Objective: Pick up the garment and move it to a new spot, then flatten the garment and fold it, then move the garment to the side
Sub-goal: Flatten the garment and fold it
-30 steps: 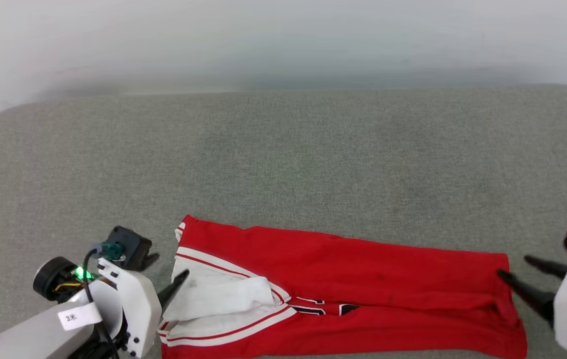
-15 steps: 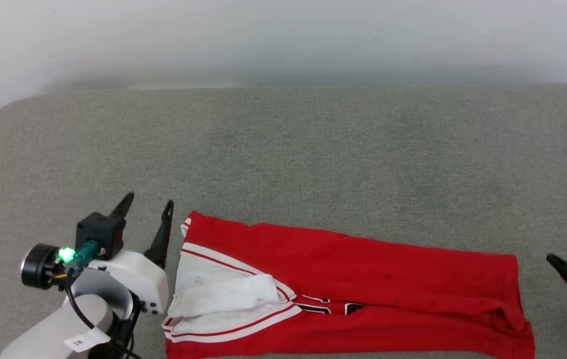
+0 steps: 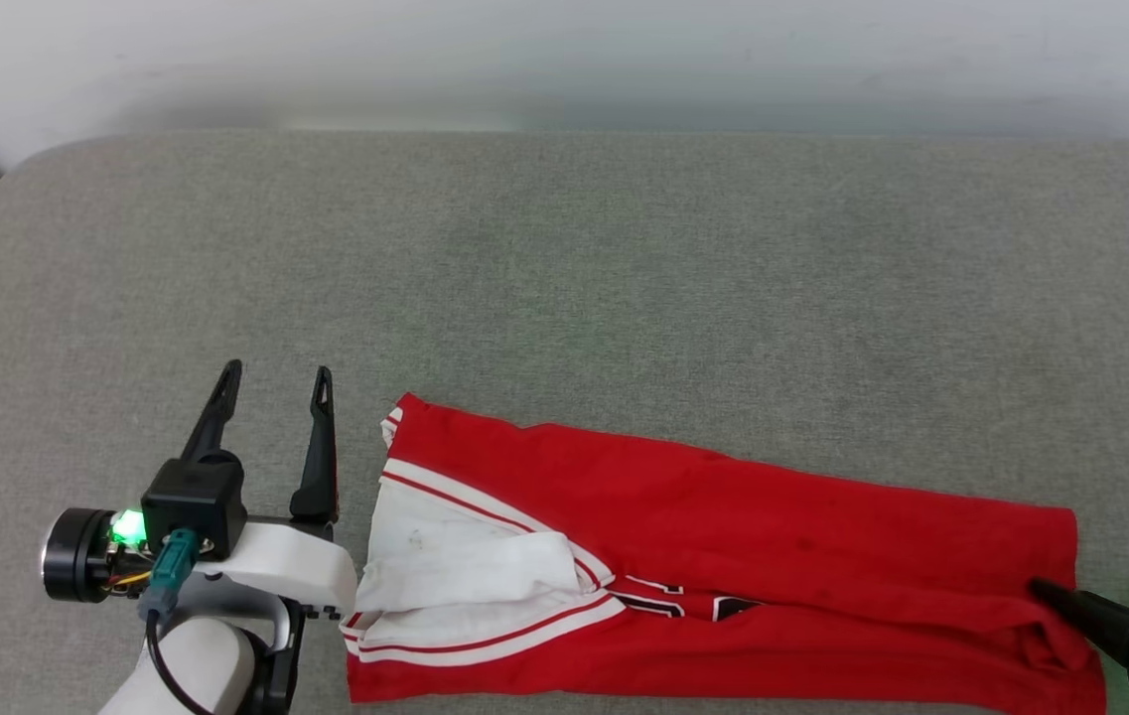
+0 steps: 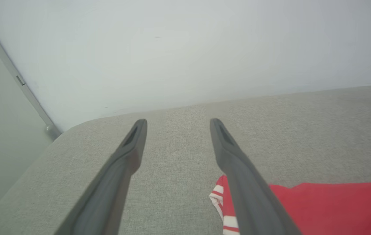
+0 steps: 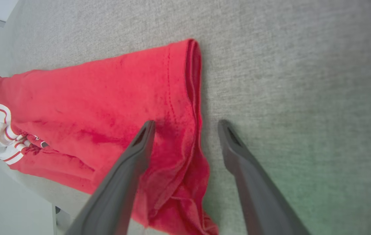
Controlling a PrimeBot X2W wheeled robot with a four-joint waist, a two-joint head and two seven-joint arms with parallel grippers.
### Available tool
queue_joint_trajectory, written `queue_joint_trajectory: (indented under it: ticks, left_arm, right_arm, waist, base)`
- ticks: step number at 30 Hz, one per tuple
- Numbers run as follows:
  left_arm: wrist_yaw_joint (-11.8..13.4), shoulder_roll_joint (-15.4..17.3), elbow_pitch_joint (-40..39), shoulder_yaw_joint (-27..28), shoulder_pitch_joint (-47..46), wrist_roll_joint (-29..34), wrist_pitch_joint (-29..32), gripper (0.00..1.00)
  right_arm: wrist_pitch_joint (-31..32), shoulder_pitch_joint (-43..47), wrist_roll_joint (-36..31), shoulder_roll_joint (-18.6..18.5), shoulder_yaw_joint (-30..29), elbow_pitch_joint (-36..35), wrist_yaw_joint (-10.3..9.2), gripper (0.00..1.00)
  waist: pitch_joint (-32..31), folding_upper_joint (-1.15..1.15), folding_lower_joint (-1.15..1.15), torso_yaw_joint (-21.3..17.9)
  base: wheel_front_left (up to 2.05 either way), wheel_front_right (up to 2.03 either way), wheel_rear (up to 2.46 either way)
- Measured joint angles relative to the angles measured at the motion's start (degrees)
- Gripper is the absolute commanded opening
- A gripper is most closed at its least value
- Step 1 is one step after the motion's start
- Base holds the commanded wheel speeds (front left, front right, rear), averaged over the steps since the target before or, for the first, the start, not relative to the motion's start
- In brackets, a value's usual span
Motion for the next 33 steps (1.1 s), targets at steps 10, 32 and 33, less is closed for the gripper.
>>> queue_joint_trajectory:
  ticks: [10, 32, 33]
  left_arm:
    - [-6.2, -8.1, 0.6, 9.5, 3.5, 9.8, 0.0, 1.00]
    - [-14.2, -18.0, -1.1, 21.9, 10.5, 22.4, -0.1, 1.00]
    - [-14.4, -18.3, -1.3, 22.2, 10.8, 22.7, -0.1, 1.00]
  right_arm:
    - [6.3, -1.6, 4.3, 2.0, 3.5, -1.1, 0.01, 1.00]
    - [5.7, -2.3, 5.7, -3.7, 3.4, -0.2, 0.03, 0.00]
    - [5.7, -2.3, 5.7, -4.5, 3.0, 0.3, 0.02, 0.00]
  waist:
    - [1.8, 0.00, 0.00, 1.6]
    - [-2.2, 0.00, 0.00, 1.0]
    - [-2.4, 0.00, 0.00, 0.9]
  base:
    - [0.00, 0.00, 0.00]
    - [0.00, 0.00, 0.00]
    - [0.00, 0.00, 0.00]
